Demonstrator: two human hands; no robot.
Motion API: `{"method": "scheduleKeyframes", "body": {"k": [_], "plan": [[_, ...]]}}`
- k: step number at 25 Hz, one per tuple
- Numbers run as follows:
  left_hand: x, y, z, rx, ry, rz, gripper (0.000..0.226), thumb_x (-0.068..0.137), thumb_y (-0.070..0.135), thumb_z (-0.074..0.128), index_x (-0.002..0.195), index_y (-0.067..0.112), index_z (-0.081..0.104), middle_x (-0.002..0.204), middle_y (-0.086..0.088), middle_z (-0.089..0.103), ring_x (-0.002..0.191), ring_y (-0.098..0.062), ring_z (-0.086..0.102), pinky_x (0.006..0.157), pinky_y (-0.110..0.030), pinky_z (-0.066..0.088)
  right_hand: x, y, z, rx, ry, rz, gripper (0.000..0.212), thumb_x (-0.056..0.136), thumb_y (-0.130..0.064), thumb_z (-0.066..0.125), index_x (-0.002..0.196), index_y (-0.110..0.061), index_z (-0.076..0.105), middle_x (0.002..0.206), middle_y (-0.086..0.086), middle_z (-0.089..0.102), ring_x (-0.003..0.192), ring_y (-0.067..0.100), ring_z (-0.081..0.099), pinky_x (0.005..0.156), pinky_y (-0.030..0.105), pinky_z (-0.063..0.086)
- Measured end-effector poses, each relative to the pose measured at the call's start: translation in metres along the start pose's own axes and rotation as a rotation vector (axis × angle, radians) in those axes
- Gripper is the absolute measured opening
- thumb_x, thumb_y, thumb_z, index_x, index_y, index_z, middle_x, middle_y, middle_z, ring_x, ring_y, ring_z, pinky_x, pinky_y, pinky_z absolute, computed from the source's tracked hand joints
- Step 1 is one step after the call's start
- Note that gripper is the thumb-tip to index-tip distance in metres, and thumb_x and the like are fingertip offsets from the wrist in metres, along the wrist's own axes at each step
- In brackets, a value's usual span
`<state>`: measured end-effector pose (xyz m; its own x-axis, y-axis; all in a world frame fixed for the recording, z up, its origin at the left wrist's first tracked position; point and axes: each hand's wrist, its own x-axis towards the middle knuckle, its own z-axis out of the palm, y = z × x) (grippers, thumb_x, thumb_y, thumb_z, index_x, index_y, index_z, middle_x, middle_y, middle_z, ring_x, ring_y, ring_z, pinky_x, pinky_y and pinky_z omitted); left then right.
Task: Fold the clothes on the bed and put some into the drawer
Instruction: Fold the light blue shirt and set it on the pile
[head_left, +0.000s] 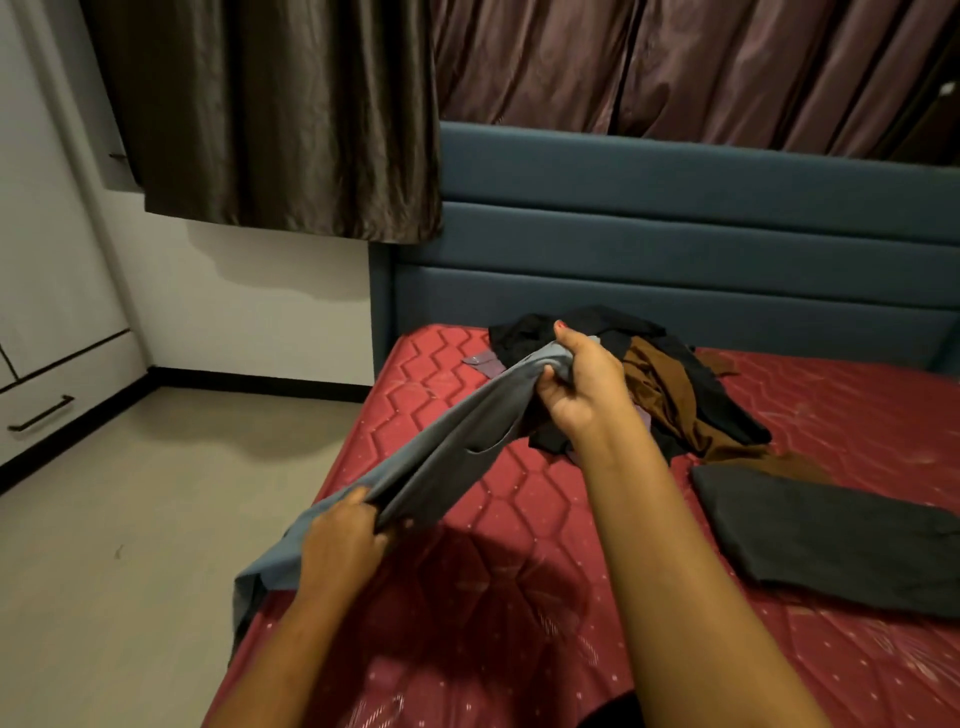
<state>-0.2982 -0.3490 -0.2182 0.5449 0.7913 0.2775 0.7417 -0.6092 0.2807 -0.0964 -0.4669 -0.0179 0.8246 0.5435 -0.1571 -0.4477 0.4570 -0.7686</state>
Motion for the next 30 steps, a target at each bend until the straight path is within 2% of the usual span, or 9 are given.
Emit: {"method": "scheduleKeyframes", "body": {"k": [6,11,15,17,20,22,24,27,30], "plan": [[-0.026,-0.064,0.001,0.022,-0.227,-0.384,0.033,0.089,0.024,0.053,0.116,0.007,0.060,0.118,-0.016,0.061,0.112,-0.033,0.057,0.089,-0.040,0.050,0.029,-0.019,-0.027,0.098,0.071,0.003,0.019,0.091,-0.009,0.061,0.090,-0.015,0.043,0.042,0.000,0.048,0.028,0.007,0.046,0.036,0.015,0.040],[0.093,-0.058,-0.106,-0.313,0.384,-0.417,0.028,0.087,0.000,0.048,0.107,-0.017,0.053,0.118,-0.034,0.050,0.109,-0.052,0.045,0.090,-0.056,0.042,0.071,-0.052,-0.051,-0.328,0.022,-0.034,0.018,0.094,-0.010,0.058,0.079,-0.015,0.050,0.070,0.004,0.048,0.044,0.007,0.051,0.040,0.014,0.043],[0.151,-0.028,-0.191,-0.494,0.807,-0.180,0.044,0.080,0.015,0.037,0.109,-0.015,0.052,0.119,-0.034,0.048,0.110,-0.052,0.043,0.098,-0.055,0.037,0.094,-0.082,-0.072,-0.405,-0.086,-0.243,0.018,0.091,-0.013,0.065,0.097,-0.023,0.051,0.102,0.011,0.062,0.089,0.029,0.063,0.080,0.048,0.052],[0.140,-0.023,-0.164,-0.332,0.722,-0.037,0.047,0.077,0.021,0.038,0.093,-0.017,0.060,0.105,-0.034,0.055,0.100,-0.050,0.048,0.089,-0.050,0.037,0.099,-0.074,-0.102,-0.435,-0.030,-0.267,0.030,0.090,-0.007,0.064,0.108,-0.026,0.051,0.110,0.011,0.061,0.093,0.033,0.063,0.079,0.054,0.052],[0.085,-0.051,-0.062,0.052,0.247,0.194,0.051,0.070,0.039,0.041,0.068,-0.003,0.069,0.089,-0.025,0.063,0.084,-0.043,0.059,0.077,-0.045,0.050,0.105,-0.027,-0.206,-0.748,0.109,-0.093,0.065,0.083,-0.004,0.072,0.138,-0.020,0.040,0.124,0.009,0.053,0.098,0.031,0.059,0.080,0.048,0.053],[0.039,-0.066,-0.005,0.355,-0.233,0.250,0.050,0.076,0.047,0.045,0.088,0.008,0.074,0.110,-0.020,0.062,0.100,-0.038,0.061,0.081,-0.046,0.054,0.097,0.031,-0.292,-1.086,0.161,0.231,0.094,0.067,-0.016,0.088,0.145,-0.016,0.035,0.136,0.015,0.049,0.110,0.032,0.057,0.092,0.052,0.050],[0.003,-0.078,0.032,0.482,-0.636,0.018,0.057,0.088,0.046,0.046,0.138,0.018,0.050,0.147,-0.016,0.038,0.132,-0.030,0.042,0.104,-0.044,0.042,0.069,0.068,-0.323,-1.156,0.213,0.538,0.100,0.065,-0.004,0.087,0.146,-0.005,0.029,0.123,0.023,0.055,0.092,0.024,0.064,0.083,0.042,0.056],[0.005,-0.059,0.035,0.484,-0.762,-0.285,0.054,0.090,0.035,0.051,0.140,0.015,0.046,0.144,-0.011,0.045,0.130,-0.026,0.047,0.101,-0.037,0.043,0.064,0.083,-0.302,-1.177,0.297,0.518,0.101,0.050,-0.026,0.096,0.131,-0.005,0.039,0.109,0.016,0.058,0.099,0.026,0.060,0.086,0.037,0.051],[0.034,0.001,0.024,0.528,-0.602,-0.028,0.038,0.095,0.033,0.044,0.130,0.021,0.054,0.136,-0.002,0.054,0.123,-0.022,0.053,0.099,-0.032,0.042,0.085,0.091,-0.284,-1.329,0.374,0.413,0.112,0.055,-0.053,0.085,0.145,-0.017,0.029,0.142,0.016,0.046,0.127,0.037,0.046,0.105,0.048,0.040]]}}
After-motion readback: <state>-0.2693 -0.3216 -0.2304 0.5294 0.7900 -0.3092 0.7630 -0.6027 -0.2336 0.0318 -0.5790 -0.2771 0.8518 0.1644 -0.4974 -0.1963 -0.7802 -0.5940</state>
